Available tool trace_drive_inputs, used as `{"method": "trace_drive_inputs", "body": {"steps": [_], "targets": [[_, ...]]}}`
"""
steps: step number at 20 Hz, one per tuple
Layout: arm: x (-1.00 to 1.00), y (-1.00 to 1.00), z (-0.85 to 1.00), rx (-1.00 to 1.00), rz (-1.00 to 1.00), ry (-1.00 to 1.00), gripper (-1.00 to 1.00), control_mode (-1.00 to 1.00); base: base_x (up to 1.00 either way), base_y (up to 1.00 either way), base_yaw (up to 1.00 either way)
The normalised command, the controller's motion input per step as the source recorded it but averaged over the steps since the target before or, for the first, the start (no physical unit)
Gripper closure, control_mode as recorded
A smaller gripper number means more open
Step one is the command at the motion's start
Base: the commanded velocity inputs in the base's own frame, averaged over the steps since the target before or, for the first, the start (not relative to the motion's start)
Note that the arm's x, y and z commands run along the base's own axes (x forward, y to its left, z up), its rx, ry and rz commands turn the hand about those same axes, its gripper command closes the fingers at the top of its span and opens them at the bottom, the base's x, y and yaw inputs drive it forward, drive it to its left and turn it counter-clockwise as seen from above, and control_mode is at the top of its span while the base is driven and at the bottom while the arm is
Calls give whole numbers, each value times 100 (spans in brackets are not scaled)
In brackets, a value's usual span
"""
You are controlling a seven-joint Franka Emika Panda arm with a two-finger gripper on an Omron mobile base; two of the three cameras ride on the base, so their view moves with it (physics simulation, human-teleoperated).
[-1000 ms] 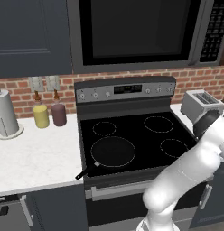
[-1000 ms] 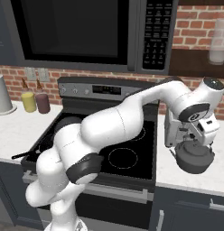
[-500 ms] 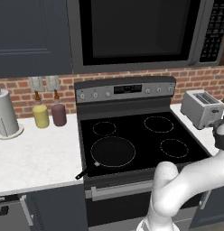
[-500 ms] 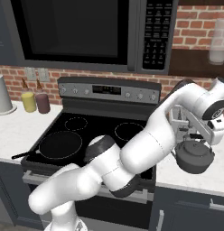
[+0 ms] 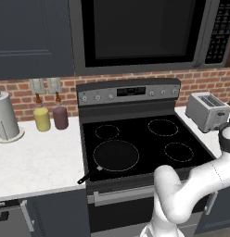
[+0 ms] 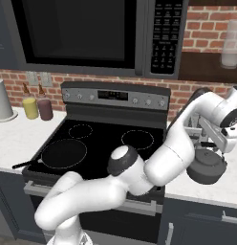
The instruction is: Pick the kettle from the counter and place it on a stove burner. Then turn the burner on.
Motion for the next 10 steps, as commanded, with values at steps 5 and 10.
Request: {"method": "trace_drive_inputs", "body": {"steps": [5, 10], "targets": [[37, 0, -42, 0, -7, 2, -100, -100, 0, 0, 0], [19, 0, -40, 0, -7, 1, 100, -100, 0, 0, 0]]}}
